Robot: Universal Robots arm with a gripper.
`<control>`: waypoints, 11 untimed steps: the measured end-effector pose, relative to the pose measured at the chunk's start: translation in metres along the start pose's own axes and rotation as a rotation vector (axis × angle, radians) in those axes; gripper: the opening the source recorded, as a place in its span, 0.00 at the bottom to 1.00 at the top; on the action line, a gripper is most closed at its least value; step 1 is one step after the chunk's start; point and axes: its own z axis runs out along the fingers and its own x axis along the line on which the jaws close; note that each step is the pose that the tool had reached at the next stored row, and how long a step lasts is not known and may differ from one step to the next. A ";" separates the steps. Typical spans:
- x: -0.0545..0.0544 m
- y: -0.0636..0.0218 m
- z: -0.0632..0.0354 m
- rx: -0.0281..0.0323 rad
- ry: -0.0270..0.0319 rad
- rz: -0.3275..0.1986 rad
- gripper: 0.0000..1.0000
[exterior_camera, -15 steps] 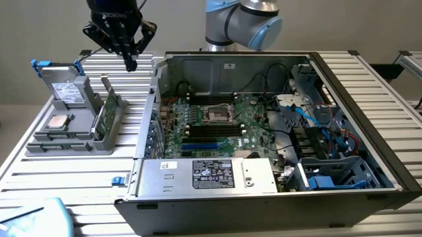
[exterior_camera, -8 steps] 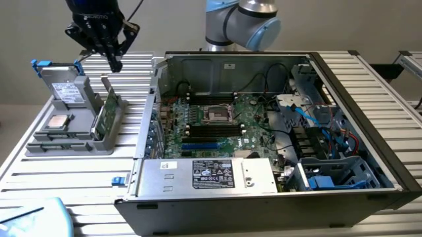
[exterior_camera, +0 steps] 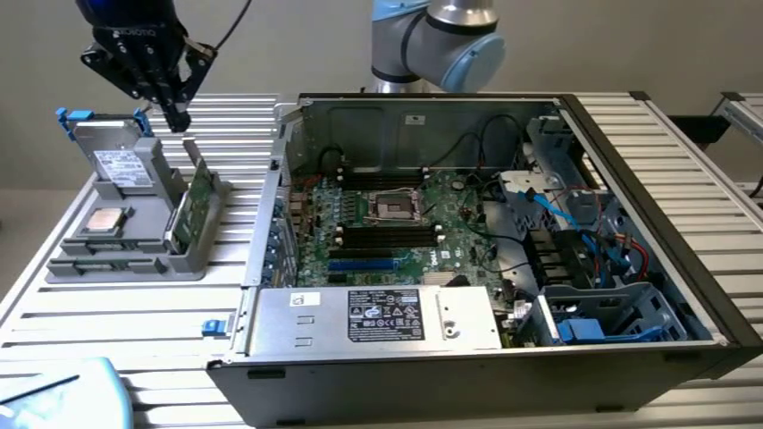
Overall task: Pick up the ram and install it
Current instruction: 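Reach for the ram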
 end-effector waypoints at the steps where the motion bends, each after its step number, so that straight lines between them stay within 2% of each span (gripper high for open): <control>1: 0.004 -0.0001 0.0003 0.0000 0.0002 0.000 0.11; 11: 0.050 -0.0007 0.0032 0.0003 0.0031 0.000 0.11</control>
